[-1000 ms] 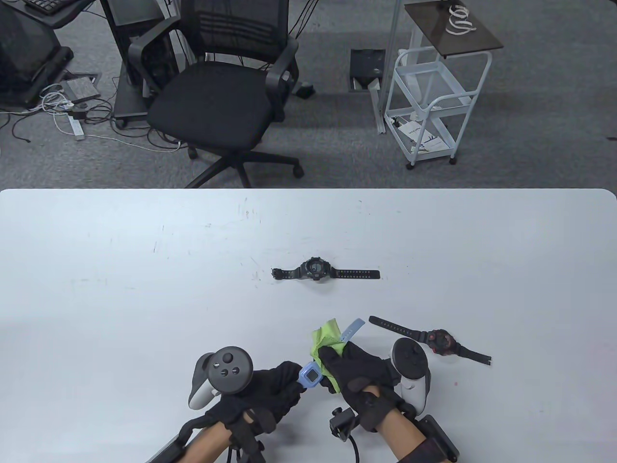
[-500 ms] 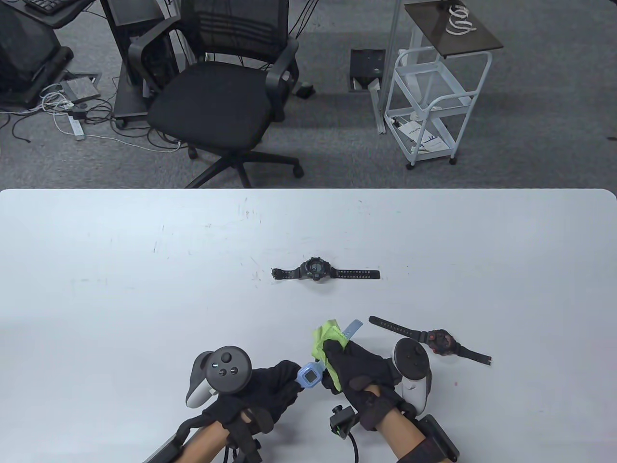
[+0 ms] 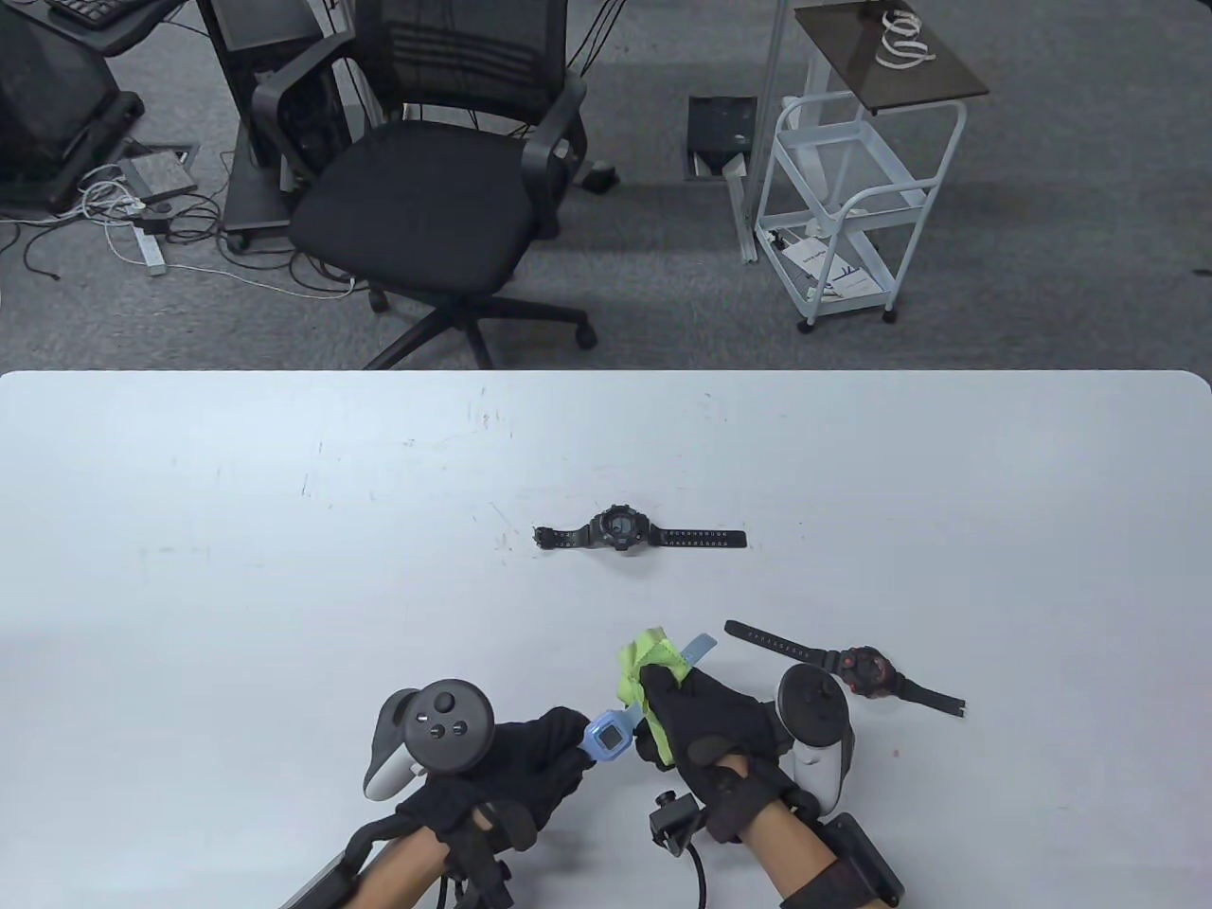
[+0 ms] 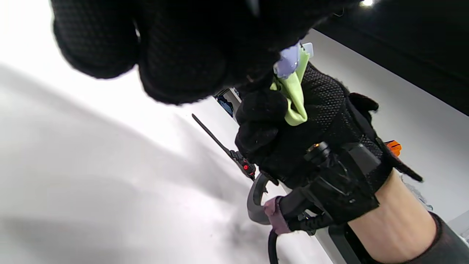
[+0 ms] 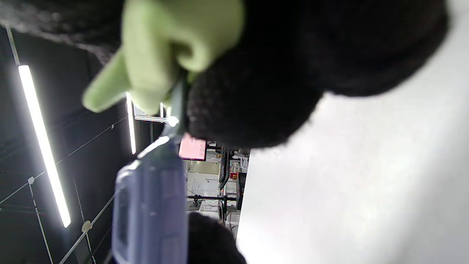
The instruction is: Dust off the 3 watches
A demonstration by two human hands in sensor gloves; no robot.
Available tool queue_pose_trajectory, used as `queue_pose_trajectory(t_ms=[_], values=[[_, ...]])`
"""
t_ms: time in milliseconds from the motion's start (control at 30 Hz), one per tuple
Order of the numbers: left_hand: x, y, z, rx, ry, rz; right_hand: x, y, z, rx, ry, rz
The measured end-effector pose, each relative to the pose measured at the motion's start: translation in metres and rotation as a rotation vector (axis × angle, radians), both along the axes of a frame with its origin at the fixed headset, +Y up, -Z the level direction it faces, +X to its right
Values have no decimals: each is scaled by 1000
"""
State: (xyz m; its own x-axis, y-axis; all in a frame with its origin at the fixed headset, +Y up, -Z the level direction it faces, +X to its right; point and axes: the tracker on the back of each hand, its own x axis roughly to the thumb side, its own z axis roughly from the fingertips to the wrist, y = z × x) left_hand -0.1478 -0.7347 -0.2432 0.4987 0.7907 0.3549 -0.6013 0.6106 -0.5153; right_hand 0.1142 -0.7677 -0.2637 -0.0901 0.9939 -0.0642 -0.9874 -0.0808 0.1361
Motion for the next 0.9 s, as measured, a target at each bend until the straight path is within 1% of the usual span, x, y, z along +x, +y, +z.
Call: queue_pose_trajectory(t_ms=[67,167,300,533,733,900], values=[[-1,0,-1,-5,8,14,0,1,0,11,-4,1],[0,0,0,-3,-2,18,2,-1,-1,-11,-16,-27],[1,-1,0,0,-3,4,3,0,-1,-2,-6,4],[1,0,1,-1,-6,14,5,-2,-2,-13,-23,-13],[1,-2,0,-6,0,12,4,1,-1,11,-22,4],[1,-1,1,7,-2,13,6,-1,-2,-8,-28,-8]])
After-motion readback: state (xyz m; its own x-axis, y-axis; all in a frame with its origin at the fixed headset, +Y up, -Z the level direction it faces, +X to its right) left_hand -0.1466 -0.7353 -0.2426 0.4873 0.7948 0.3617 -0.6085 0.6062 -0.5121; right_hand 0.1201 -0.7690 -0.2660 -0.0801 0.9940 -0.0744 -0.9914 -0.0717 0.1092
